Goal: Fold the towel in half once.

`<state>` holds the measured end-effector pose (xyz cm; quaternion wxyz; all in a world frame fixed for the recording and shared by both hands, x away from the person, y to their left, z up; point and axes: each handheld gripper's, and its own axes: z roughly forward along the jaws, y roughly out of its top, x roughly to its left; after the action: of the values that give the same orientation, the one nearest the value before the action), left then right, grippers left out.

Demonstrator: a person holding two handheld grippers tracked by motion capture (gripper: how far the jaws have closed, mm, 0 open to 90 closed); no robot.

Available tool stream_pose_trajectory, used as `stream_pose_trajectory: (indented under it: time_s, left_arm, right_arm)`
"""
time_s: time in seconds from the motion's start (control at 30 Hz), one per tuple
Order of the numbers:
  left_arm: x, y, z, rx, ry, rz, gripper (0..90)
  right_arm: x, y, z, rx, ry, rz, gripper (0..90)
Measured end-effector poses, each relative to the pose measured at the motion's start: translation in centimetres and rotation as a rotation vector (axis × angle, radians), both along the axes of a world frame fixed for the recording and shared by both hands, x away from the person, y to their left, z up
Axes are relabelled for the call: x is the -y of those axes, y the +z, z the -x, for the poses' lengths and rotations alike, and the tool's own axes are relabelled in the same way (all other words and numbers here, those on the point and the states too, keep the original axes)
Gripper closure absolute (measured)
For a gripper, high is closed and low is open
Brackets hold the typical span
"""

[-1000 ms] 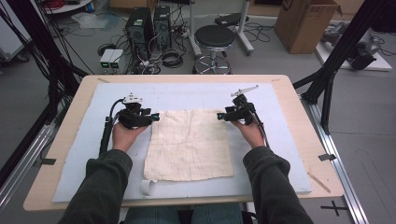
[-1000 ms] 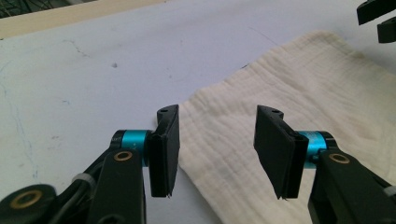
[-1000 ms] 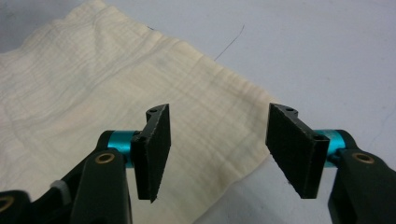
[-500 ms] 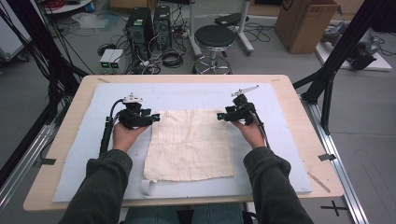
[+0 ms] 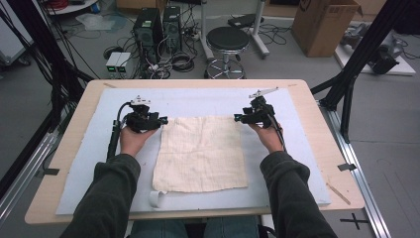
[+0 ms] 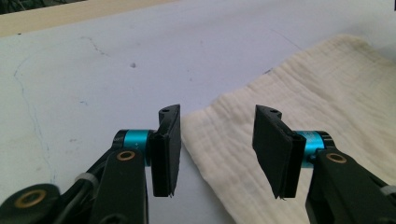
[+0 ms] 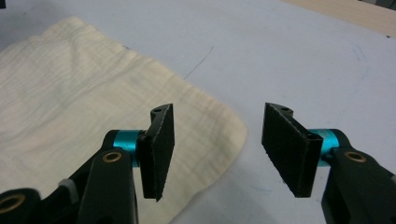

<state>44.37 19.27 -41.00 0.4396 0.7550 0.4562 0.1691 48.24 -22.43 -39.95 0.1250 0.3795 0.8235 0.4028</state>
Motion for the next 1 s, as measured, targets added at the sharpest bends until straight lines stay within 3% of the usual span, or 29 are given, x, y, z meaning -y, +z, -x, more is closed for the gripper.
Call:
stream_pose_trajectory:
  time_s: [0.13,0.2,0.33,0.6,0.67,0.73,0.83,0.87,1.0]
  left_arm:
    - [0.2,-0.3,-0.8,-0.013,0.004,-0.018,54.5]
    - [0.4,-0.9,-1.2,-0.016,0.023,-0.006,56.1]
    - [0.4,-1.9,-1.8,-0.057,0.044,-0.044,55.8]
    - [0.5,-2.7,-2.7,-0.109,0.057,-0.019,56.4]
    - [1.1,-2.9,-2.8,-0.132,0.037,-0.033,58.7]
    - [1.7,-3.0,-2.7,-0.117,0.048,-0.068,61.9]
    - [2.0,-3.0,-2.7,-0.121,0.070,-0.073,72.5]
    - [2.1,-3.0,-2.7,-0.128,0.065,-0.062,80.7]
    - [2.2,-2.6,-2.4,-0.103,0.043,-0.085,86.2]
  right_arm:
    - [0.1,-0.6,-0.7,-0.030,-0.027,0.008,46.5]
    - [-0.3,-1.0,-0.9,-0.042,-0.028,0.022,47.3]
    - [-0.6,-1.9,-1.3,-0.072,-0.047,0.035,49.2]
    - [-0.9,-3.2,-1.9,-0.137,-0.099,0.041,51.5]
    - [-1.2,-3.4,-1.9,-0.136,-0.104,0.063,54.1]
    - [-1.4,-3.4,-1.9,-0.132,-0.118,0.075,58.4]
    - [-1.7,-3.4,-1.8,-0.133,-0.101,0.078,67.3]
    - [-2.0,-3.3,-1.7,-0.123,-0.103,0.100,70.4]
    - [-2.1,-3.2,-1.6,-0.126,-0.085,0.098,81.8]
